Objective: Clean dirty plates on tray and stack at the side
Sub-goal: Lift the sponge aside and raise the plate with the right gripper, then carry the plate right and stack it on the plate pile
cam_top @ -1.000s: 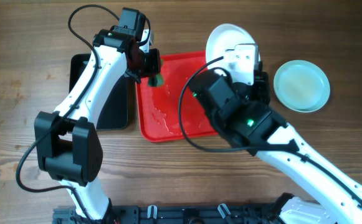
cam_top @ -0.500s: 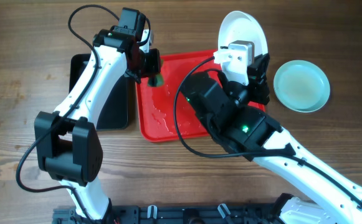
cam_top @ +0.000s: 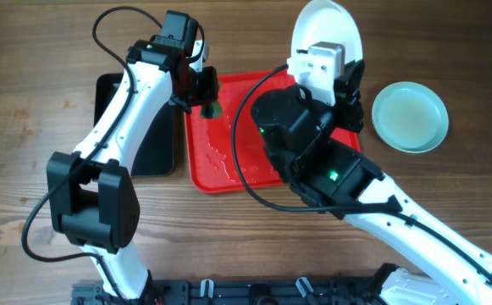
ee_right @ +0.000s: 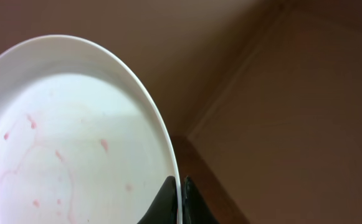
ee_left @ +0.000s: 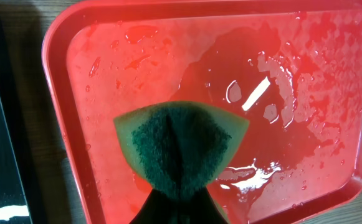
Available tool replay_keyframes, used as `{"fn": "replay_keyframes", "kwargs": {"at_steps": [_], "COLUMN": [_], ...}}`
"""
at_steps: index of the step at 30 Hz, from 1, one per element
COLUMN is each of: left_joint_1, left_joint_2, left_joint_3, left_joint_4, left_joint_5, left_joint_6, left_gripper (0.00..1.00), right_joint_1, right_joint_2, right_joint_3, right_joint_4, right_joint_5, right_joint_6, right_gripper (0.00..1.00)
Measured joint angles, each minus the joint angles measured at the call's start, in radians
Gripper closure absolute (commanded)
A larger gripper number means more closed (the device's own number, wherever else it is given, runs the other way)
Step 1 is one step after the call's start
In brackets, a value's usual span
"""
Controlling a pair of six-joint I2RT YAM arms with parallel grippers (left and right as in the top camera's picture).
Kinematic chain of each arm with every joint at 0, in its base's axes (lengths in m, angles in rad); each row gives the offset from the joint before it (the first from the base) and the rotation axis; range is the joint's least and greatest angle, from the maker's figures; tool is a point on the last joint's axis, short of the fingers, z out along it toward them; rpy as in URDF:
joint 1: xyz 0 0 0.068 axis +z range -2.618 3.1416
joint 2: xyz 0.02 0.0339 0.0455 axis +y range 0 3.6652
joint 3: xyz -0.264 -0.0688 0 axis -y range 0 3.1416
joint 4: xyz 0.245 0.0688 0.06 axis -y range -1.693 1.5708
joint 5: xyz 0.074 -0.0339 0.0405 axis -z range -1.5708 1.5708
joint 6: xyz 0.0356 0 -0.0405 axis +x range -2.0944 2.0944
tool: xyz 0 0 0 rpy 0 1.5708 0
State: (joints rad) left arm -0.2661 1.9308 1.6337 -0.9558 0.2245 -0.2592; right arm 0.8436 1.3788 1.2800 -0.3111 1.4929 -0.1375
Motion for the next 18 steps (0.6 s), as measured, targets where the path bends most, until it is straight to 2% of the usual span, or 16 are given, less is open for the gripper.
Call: {"fn": "replay_keyframes", "kwargs": {"at_steps": [2,4,8,10,14,18], "left_joint_1": [0.0,0.0,0.0,0.0,0.0,0.0], "left_joint_2": [0.0,0.0,0.0,0.0,0.0,0.0], "left_joint_3": [0.0,0.0,0.0,0.0,0.0,0.0], "left_joint_4": [0.0,0.001,0.0,-0.002,-0.002,-0.002], "left_joint_5": [0.0,0.0,-0.002,-0.003,-0.003,-0.003], "left_joint_6": [0.0,0.0,0.0,0.0,0.0,0.0], "left_gripper": [0.96,0.96,0.96,0.96,0.96,0.96], "right_joint_1": [0.0,-0.002,-0.044,-0.098,-0.311,-0.522], "right_joint_2": [-0.001,-0.002,-0.002,-0.002,0.005,0.021], "right_joint_3": [0.0,0.001,-0.001,-0.01,-0.035,-0.036], "right_joint_4": [-0.004,-0.08,-0.372,-0.446,-0.476,-0.451], "right_joint_5": [-0.014,-0.049,-0.257,-0.389,-0.746,-1.072], "right_joint_6": [-0.018,0.006,0.184,0.279,0.423,0.452], "right_gripper": [0.96,0.96,0.96,0.96,0.96,0.96]}}
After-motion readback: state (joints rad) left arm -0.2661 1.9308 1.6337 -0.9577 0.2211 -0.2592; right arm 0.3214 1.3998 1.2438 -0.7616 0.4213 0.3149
